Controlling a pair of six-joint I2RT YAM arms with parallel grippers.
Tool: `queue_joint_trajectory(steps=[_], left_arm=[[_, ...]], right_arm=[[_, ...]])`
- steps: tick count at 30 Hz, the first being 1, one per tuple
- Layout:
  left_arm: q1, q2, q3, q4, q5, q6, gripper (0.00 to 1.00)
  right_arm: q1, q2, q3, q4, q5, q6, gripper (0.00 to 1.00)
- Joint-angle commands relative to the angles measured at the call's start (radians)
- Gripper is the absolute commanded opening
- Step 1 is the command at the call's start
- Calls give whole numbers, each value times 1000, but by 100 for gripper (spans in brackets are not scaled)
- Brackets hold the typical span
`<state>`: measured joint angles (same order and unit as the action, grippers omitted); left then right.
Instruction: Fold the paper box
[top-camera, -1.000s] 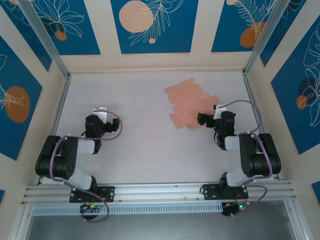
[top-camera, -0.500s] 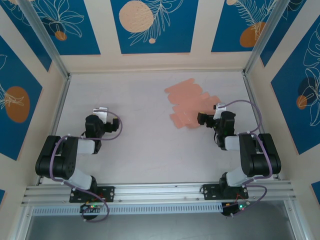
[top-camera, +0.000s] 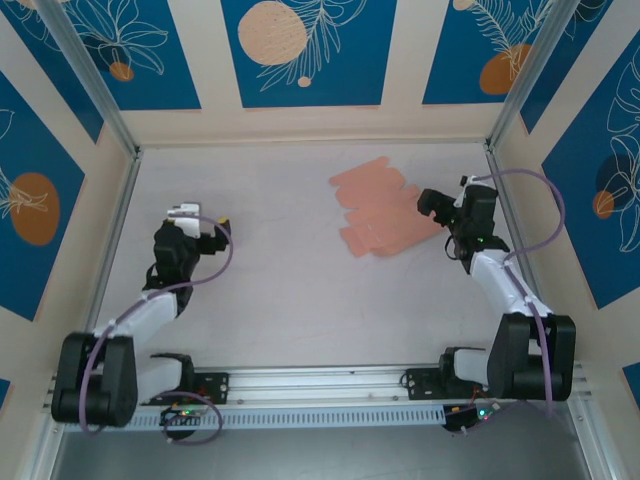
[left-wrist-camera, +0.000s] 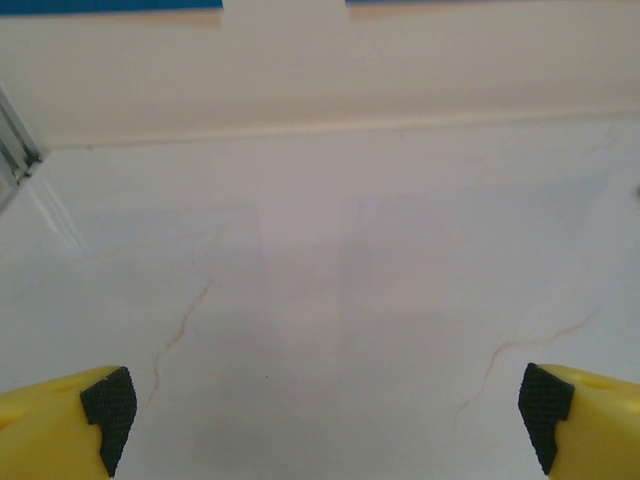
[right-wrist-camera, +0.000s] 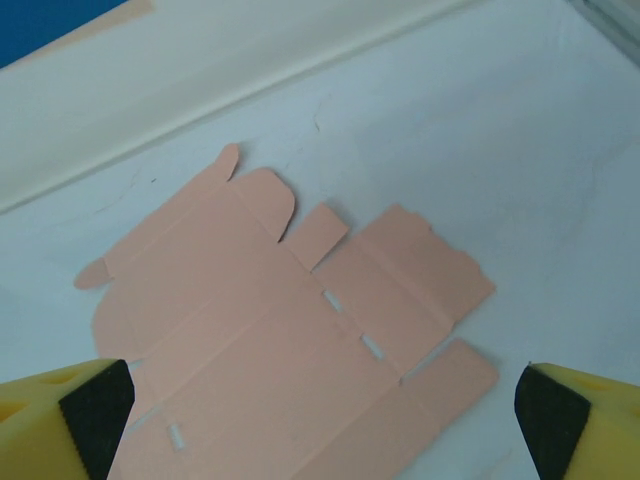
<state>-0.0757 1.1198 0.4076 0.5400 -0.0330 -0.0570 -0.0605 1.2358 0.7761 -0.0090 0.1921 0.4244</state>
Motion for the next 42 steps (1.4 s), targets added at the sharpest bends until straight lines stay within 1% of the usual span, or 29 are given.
queue_joint_trajectory(steps=[1, 3, 6, 7, 11, 16, 20, 23, 26, 29, 38, 40, 42], left_arm=[[11, -98, 13, -150, 5, -141, 100], [7, -148, 4, -173, 24, -229, 100], [-2, -188, 5, -220, 37, -333, 100], [-3, -195, 7, -232, 42, -357, 100], [-8, -208, 26, -283, 57, -421, 100], [-9, -183, 38, -266, 81, -443, 100], [-8, -144, 61, -257, 112, -450, 100], [-9, -120, 72, -248, 123, -455, 100], [-10, -104, 71, -235, 130, -457, 100], [-10, -94, 72, -232, 130, -458, 100], [-11, -106, 72, -238, 119, -426, 100], [-11, -109, 75, -245, 116, -417, 100], [-10, -116, 82, -255, 116, -410, 100]], right_arm=[[-5, -13, 60, -401, -32, 222, 100], [-5, -2, 66, -459, -87, 288, 98], [-2, 32, 54, -469, -174, 359, 91], [2, 44, 55, -466, -192, 376, 90], [36, 93, 54, -438, -201, 422, 87], [41, 178, 60, -421, -197, 483, 84], [32, 236, 47, -351, -229, 502, 77], [28, 285, 78, -341, -232, 495, 76], [27, 347, 120, -338, -241, 492, 71], [27, 406, 159, -336, -245, 498, 68], [32, 542, 265, -331, -253, 522, 62], [36, 563, 279, -329, -252, 521, 54], [42, 573, 296, -330, -242, 510, 40]])
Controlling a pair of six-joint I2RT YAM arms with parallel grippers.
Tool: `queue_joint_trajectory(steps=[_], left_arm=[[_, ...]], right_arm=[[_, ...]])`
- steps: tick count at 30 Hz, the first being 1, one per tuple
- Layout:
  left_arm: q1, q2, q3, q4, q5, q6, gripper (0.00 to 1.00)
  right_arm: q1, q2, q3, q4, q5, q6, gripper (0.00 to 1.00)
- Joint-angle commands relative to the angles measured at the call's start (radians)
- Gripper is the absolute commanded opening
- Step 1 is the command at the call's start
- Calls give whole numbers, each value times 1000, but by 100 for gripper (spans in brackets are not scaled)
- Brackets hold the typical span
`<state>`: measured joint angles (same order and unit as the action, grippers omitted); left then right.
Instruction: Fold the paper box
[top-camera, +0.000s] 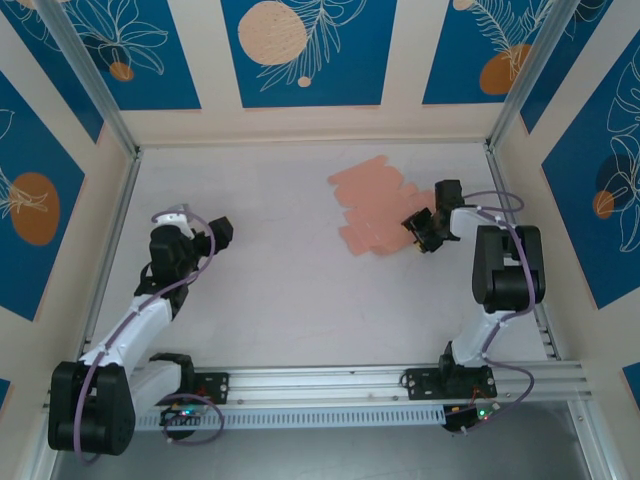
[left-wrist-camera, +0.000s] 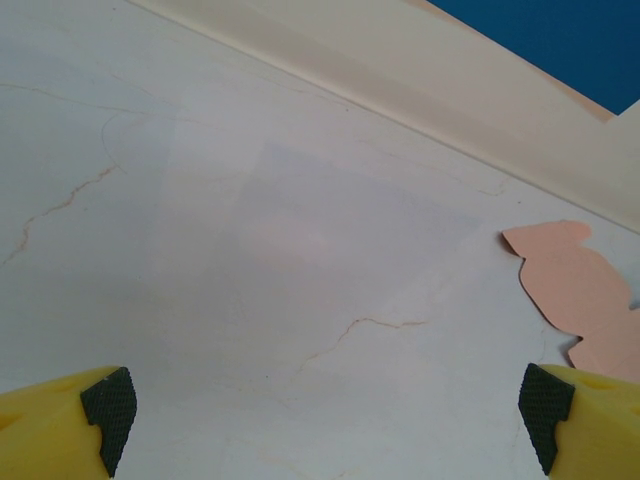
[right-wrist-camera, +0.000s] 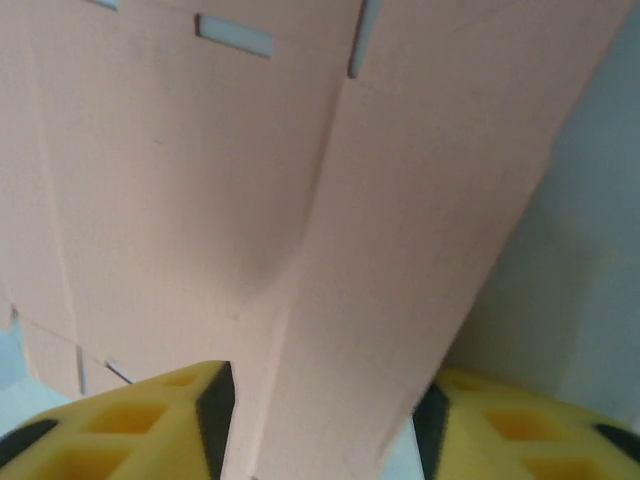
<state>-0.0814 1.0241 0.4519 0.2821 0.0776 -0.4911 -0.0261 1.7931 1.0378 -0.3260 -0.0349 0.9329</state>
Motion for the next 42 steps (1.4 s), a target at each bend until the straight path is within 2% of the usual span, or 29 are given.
queue_joint_trajectory(steps=[1, 2, 4, 7, 9, 13, 16, 21, 24, 27, 33, 36, 40, 42], left_arm=[[-5, -21, 42, -2, 8, 29, 100], [-5, -26, 48, -8, 11, 35, 100], [-6, -34, 64, -26, 19, 45, 100], [-6, -51, 100, -83, 38, 70, 100], [-4, -62, 129, -131, 49, 80, 100], [-5, -50, 216, -232, 114, 118, 100], [-5, -6, 320, -315, 226, 190, 100], [-6, 123, 533, -493, 389, 386, 100], [-8, 191, 604, -512, 503, 506, 100], [-9, 259, 646, -486, 635, 619, 100], [-15, 393, 758, -442, 807, 780, 100], [-28, 465, 860, -552, 921, 945, 100], [-44, 554, 974, -685, 960, 1100, 100], [-43, 609, 1054, -818, 996, 1174, 99]], right_arm=[[9, 20, 48, -25, -2, -12, 34], [15, 24, 72, -45, 14, -35, 25], [23, 20, 125, -109, 46, -96, 14], [49, -6, 213, -205, 104, -232, 3], [81, -23, 287, -294, 150, -352, 0], [171, -50, 431, -454, 184, -600, 0], [272, -84, 518, -562, 184, -801, 0], [450, -109, 633, -704, 272, -1064, 0], [525, -109, 666, -708, 295, -1182, 0], [592, -98, 710, -702, 354, -1287, 0], [661, -60, 797, -689, 416, -1459, 0], [684, -56, 811, -675, 420, -1518, 0], [713, -75, 802, -638, 417, -1574, 0], [721, -83, 801, -629, 412, -1587, 0]])
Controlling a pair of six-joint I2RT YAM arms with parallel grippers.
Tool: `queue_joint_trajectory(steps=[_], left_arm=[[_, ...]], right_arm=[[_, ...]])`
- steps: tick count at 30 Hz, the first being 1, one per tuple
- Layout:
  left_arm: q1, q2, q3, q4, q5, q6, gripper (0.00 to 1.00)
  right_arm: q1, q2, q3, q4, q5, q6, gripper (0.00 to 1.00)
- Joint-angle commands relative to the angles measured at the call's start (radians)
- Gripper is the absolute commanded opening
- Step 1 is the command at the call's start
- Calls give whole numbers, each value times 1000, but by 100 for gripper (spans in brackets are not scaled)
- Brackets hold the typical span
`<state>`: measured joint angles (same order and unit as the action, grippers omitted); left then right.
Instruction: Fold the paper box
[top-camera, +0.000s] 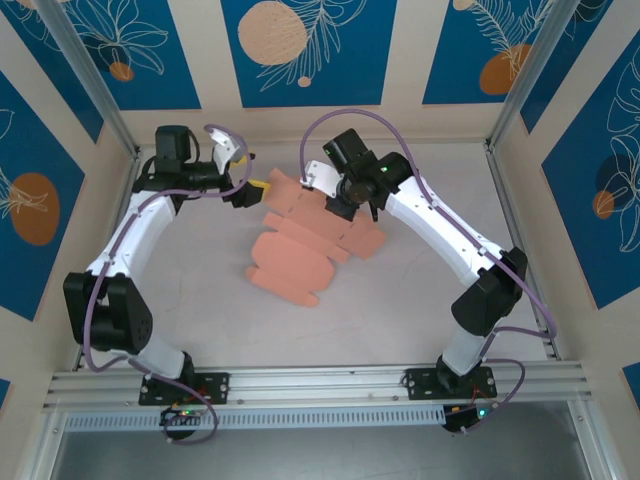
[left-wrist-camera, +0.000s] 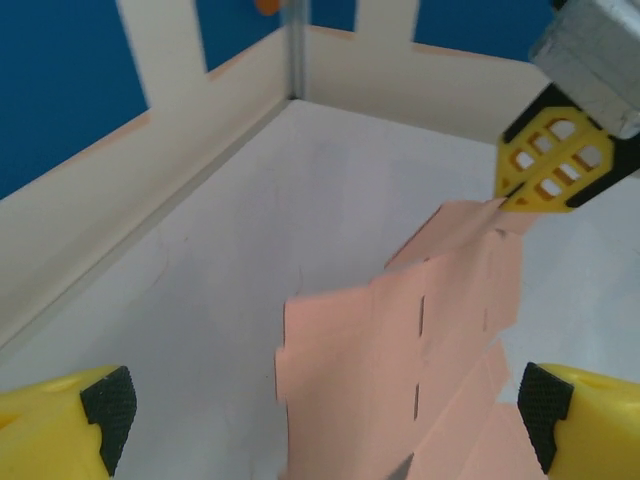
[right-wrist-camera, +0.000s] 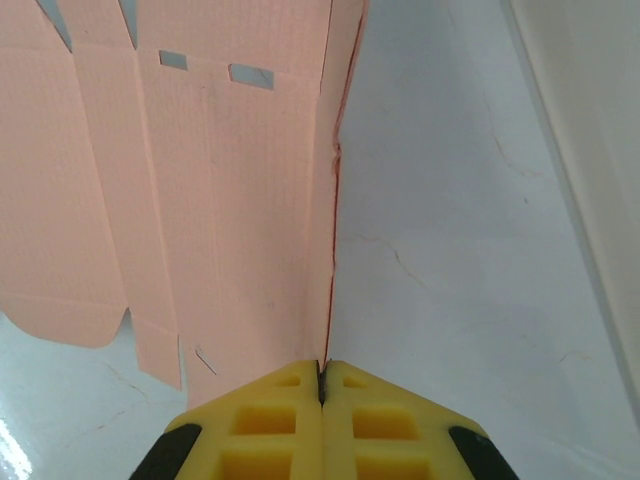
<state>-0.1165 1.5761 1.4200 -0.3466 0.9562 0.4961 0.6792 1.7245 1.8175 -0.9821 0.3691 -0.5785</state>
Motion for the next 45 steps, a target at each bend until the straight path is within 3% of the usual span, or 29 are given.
queue_joint_trajectory(steps=[1, 3, 5, 8, 12, 16, 18, 20, 27, 32, 34, 38, 41, 45], left_arm=[[-9, 81, 124, -260, 142, 231, 98], [-16, 134, 208, -431, 197, 341, 93], [-33, 168, 252, -502, 180, 385, 92], [-55, 195, 265, -505, 128, 386, 89], [-78, 215, 262, -492, 82, 375, 77], [-106, 237, 257, -483, -3, 355, 56], [-110, 239, 248, -476, -11, 345, 40], [-111, 231, 224, -439, -10, 318, 27], [-114, 155, 100, -259, -48, 228, 4], [-126, 91, -66, -19, -87, 110, 0], [-136, 48, -171, 135, -112, 69, 0], [-157, -31, -403, 499, -175, 23, 0], [-181, -59, -482, 610, -231, 31, 0], [-214, -58, -531, 684, -302, 3, 0]], right_arm=[[18, -17, 22, 32, 6, -78, 0], [23, -21, 21, 39, 7, -85, 0], [27, -23, 19, 46, 4, -88, 0], [36, -23, 16, 55, 13, -96, 0], [40, -23, 11, 55, 28, -100, 0], [39, -36, 2, 59, 30, -99, 0], [37, -43, -4, 63, 27, -98, 0], [35, -47, -9, 65, 27, -94, 0], [34, -58, -45, 80, 46, -77, 0], [33, -59, -33, 82, 55, -59, 1], [27, -59, -26, 69, 44, -41, 10], [-47, -74, 7, 16, -97, 64, 45], [-132, -99, 24, 24, -238, 188, 67], [-233, -119, 7, 79, -340, 455, 78]])
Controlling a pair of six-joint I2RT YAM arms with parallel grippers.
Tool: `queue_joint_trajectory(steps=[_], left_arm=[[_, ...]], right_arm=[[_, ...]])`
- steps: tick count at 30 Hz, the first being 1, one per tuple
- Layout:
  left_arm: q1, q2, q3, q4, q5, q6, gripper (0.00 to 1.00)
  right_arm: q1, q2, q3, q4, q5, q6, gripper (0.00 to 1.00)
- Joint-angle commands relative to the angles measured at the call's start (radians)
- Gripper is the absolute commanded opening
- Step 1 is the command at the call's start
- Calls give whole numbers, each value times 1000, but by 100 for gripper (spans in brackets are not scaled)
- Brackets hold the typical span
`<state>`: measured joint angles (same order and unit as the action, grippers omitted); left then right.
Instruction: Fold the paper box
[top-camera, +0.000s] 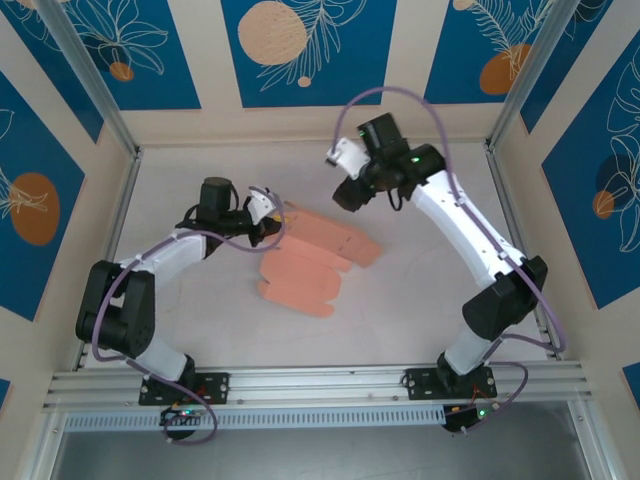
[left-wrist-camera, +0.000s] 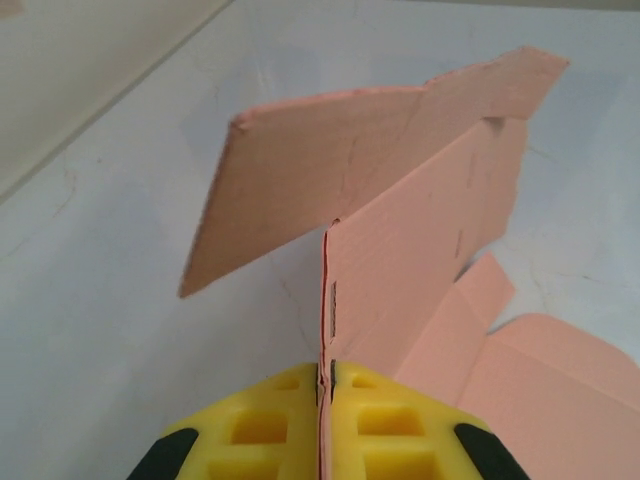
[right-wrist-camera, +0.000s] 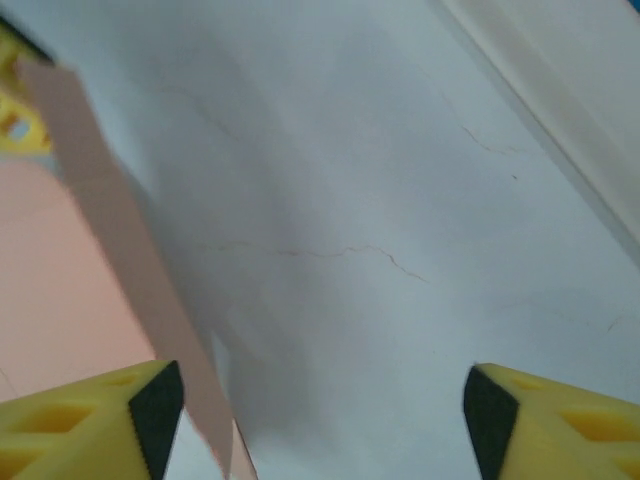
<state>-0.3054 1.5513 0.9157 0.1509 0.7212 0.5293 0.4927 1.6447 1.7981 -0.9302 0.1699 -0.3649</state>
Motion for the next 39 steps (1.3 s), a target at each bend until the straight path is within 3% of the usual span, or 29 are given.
queue_joint_trajectory(steps=[1, 3, 6, 14, 17, 21, 27, 34, 39], left_arm=[[-35, -34, -47, 220, -87, -42, 0], [-63, -39, -108, 329, -154, -69, 0], [-110, -39, -186, 481, -264, -115, 0], [-221, -3, -266, 642, -523, -271, 0], [-246, 3, -302, 716, -592, -312, 0], [-252, 17, -310, 751, -698, -369, 0], [-252, 59, -292, 795, -721, -440, 0], [-265, 118, -302, 874, -739, -470, 0], [-269, 152, -311, 911, -752, -464, 0]], right_arm=[[-77, -30, 36, 22, -158, 333, 78], [-144, -2, 64, -25, -204, 526, 77], [-192, 18, 43, -47, -310, 673, 76], [-171, 3, -56, -46, -285, 777, 70], [-169, -24, -121, -48, -212, 793, 70], [-191, -60, -201, -23, -223, 832, 70], [-210, -61, -193, -12, -206, 833, 70], [-236, 59, -88, -13, -264, 845, 71], [-203, 137, -28, -6, -271, 865, 75]])
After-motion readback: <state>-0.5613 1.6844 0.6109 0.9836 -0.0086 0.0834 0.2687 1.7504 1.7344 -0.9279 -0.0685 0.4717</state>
